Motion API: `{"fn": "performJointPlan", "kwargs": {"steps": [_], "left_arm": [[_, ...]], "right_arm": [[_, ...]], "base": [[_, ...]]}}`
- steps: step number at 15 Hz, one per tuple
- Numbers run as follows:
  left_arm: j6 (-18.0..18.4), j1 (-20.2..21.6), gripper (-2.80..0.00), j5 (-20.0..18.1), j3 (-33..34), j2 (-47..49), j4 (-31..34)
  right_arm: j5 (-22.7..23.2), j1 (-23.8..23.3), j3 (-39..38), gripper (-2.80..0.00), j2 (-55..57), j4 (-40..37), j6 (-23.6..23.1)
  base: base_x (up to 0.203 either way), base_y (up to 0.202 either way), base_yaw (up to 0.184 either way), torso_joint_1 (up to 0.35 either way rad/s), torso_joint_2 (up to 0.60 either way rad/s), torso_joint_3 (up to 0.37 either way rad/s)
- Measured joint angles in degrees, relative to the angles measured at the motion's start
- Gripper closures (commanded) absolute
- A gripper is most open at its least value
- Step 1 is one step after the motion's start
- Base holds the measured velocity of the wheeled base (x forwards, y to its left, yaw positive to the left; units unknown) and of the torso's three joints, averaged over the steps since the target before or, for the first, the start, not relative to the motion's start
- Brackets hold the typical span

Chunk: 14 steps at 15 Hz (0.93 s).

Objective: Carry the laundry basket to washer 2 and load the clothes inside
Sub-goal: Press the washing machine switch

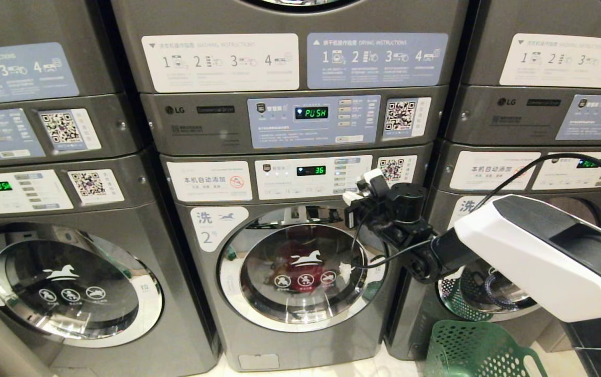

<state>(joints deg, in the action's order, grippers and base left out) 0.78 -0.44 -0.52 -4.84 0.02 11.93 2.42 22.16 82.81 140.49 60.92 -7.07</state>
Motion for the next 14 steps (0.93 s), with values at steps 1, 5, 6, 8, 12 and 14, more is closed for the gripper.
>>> {"fn": "performJointPlan", "kwargs": {"steps": [1,5,6,8,12,14], "left_arm": [[0.0,0.0,0.00,0.0,0.0,0.0,0.0],[0.0,0.0,0.00,0.0,0.0,0.0,0.0],[0.0,0.0,0.00,0.0,0.0,0.0,0.0],[0.0,0.0,0.00,0.0,0.0,0.0,0.0],[0.0,0.0,0.00,0.0,0.0,0.0,0.0],[0.0,0.0,0.00,0.0,0.0,0.0,0.0]], "right_arm": [[0.0,0.0,0.5,0.00,0.3,-0.1,0.0],[0.0,0.8,3.1,0.00,1.6,-1.3,0.0],[0.0,1.0,4.0,0.00,1.9,-1.8,0.0],[0.0,1.1,6.3,0.00,2.6,-3.2,0.0],[-0.1,1.3,9.5,0.00,3.7,-5.7,0.0],[-0.1,1.3,10.6,0.00,4.2,-6.1,0.0]], "base": [[0.000,0.000,0.000,0.000,0.00,0.000],[0.000,0.000,0.000,0.000,0.00,0.000],[0.000,0.000,0.000,0.000,0.00,0.000],[0.000,0.000,0.000,0.000,0.00,0.000],[0.000,0.000,0.000,0.000,0.00,0.000],[0.000,0.000,0.000,0.000,0.00,0.000]]}}
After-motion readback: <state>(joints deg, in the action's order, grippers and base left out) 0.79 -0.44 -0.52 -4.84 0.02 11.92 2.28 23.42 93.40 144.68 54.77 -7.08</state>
